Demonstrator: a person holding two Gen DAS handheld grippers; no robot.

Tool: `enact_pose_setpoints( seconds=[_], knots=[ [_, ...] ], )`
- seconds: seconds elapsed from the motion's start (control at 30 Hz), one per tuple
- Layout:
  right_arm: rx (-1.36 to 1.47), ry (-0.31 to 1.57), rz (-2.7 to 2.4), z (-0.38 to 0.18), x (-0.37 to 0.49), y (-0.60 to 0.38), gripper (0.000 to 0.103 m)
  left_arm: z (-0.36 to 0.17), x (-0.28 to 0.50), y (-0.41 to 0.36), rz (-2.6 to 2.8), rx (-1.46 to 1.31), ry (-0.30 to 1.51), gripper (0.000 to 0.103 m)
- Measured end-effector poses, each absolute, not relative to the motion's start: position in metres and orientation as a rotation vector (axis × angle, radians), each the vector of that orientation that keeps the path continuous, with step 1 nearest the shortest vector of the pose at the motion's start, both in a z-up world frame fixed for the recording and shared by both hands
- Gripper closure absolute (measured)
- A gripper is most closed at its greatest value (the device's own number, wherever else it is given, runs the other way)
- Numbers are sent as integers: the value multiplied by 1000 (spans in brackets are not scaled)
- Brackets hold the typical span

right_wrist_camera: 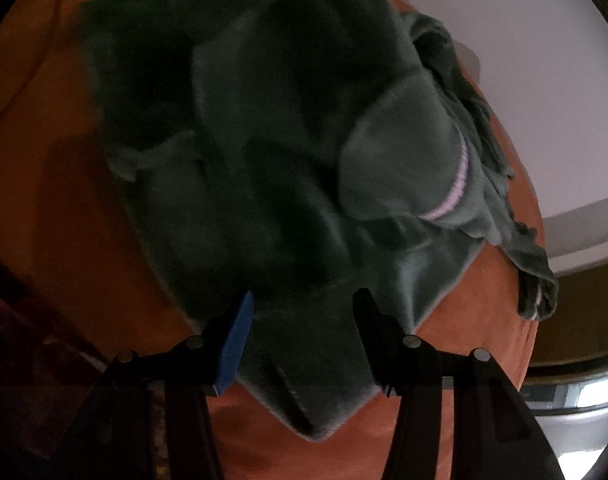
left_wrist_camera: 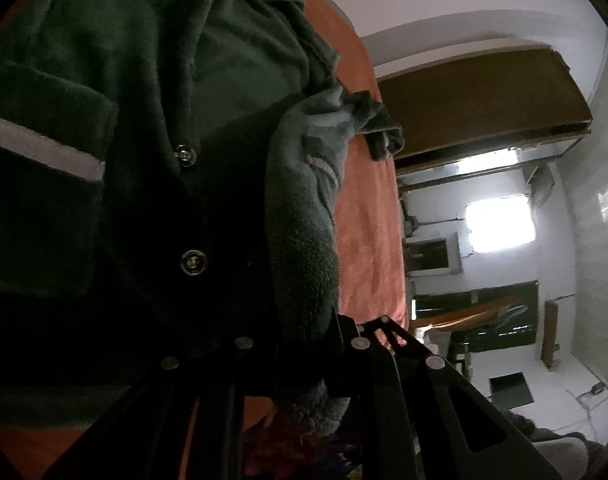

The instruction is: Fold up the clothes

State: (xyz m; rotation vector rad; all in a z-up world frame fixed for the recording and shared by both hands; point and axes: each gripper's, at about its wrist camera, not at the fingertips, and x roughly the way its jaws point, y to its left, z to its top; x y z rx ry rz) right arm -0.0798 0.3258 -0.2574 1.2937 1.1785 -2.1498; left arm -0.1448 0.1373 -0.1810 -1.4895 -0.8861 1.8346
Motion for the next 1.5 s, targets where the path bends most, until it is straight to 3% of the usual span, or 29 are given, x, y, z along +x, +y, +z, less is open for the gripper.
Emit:
enact_pose_setpoints(
  seconds=[0.17, 0.2, 0.23, 0.4, 0.63, 1.0, 1.27, 1.37, 1.5],
  knots=[
    [1301, 1271, -2065, -266, -71, 312, 55, -187, -144, 130, 1834, -1499, -890, 87],
    [1322, 1274, -2057, -269, -73, 311, 67, -188, -144, 130, 1835, -1499, -888, 87],
    [1346, 1259, -2049, -270, -75, 311, 86, -188, -144, 130, 1836, -1500, -885, 87],
    [1441, 1140, -2077, -252, -84, 320, 95, -193, -143, 130, 1841, -1525, -873, 83],
    [1409, 1072, -2318, -186, -81, 359, 96, -197, -141, 138, 1912, -1570, -788, 81],
    [1878, 546, -2598, -196, -88, 471, 96, -206, -126, 185, 2044, -1670, -407, 81],
    [1896, 465, -2573, -204, -64, 472, 96, -199, -124, 189, 2053, -1677, -385, 81],
    [1912, 442, -2558, -210, -64, 482, 96, -199, -125, 187, 2048, -1744, -345, 68],
    [1898, 485, -2531, -211, -66, 488, 96, -188, -127, 175, 2072, -1749, -333, 65]
  ],
)
